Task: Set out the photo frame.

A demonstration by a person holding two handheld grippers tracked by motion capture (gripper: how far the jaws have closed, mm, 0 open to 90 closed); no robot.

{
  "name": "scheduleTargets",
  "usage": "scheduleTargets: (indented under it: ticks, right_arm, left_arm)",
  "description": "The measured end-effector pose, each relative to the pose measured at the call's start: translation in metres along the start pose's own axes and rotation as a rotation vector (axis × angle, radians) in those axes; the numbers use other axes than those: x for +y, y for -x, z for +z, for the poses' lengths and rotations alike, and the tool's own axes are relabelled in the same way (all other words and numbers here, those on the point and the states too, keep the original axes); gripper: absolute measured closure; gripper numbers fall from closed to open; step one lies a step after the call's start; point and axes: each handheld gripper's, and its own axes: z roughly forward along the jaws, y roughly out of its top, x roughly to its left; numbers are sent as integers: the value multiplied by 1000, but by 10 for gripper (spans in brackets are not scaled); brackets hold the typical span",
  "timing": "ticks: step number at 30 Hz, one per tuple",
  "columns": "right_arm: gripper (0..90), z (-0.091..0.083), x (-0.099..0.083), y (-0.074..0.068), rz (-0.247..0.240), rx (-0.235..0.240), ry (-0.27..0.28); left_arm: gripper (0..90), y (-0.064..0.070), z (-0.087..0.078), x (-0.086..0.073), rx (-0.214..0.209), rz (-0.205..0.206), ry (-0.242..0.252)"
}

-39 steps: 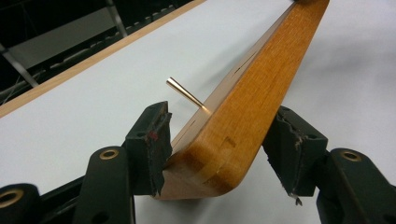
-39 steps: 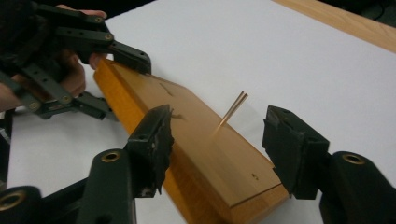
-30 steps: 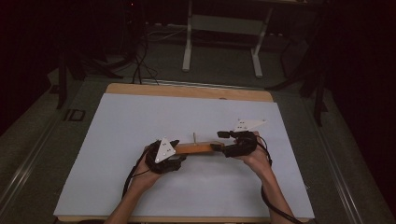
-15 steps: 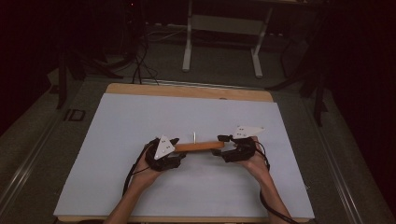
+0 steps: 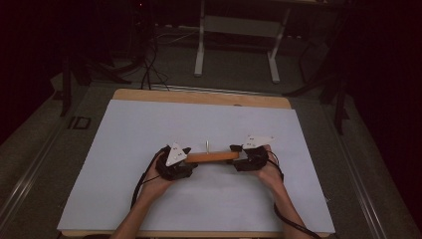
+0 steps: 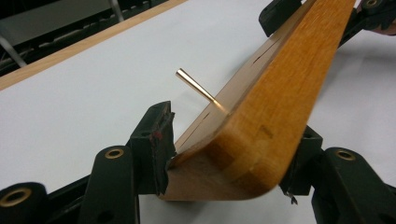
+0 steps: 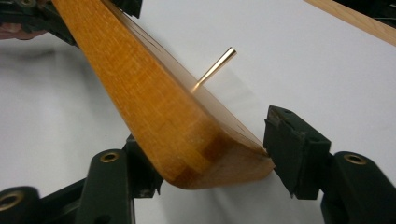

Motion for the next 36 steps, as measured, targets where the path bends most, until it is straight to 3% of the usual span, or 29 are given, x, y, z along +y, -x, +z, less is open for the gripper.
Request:
scheduleTargets:
  ticks: [10, 21, 25, 29, 36]
  right_arm:
    - [458, 0, 1, 1, -17, -2, -5]
    - [517, -7, 1, -13, -91, -47, -25]
    - [533, -10, 1, -15, -94, -38, -24]
    - [560, -13, 1, -16, -83, -21, -19]
    - [622, -18, -2, -13, -42, 14, 4]
  left_arm:
    - [456, -6, 1, -4, 9, -12, -6]
    - [457, -4, -1, -5, 17, 35, -18]
    - [463, -4, -3, -5, 12, 57, -16]
    - [471, -7, -5, -5, -7, 46, -2]
    - [514, -13, -9, -6, -62, -17, 22]
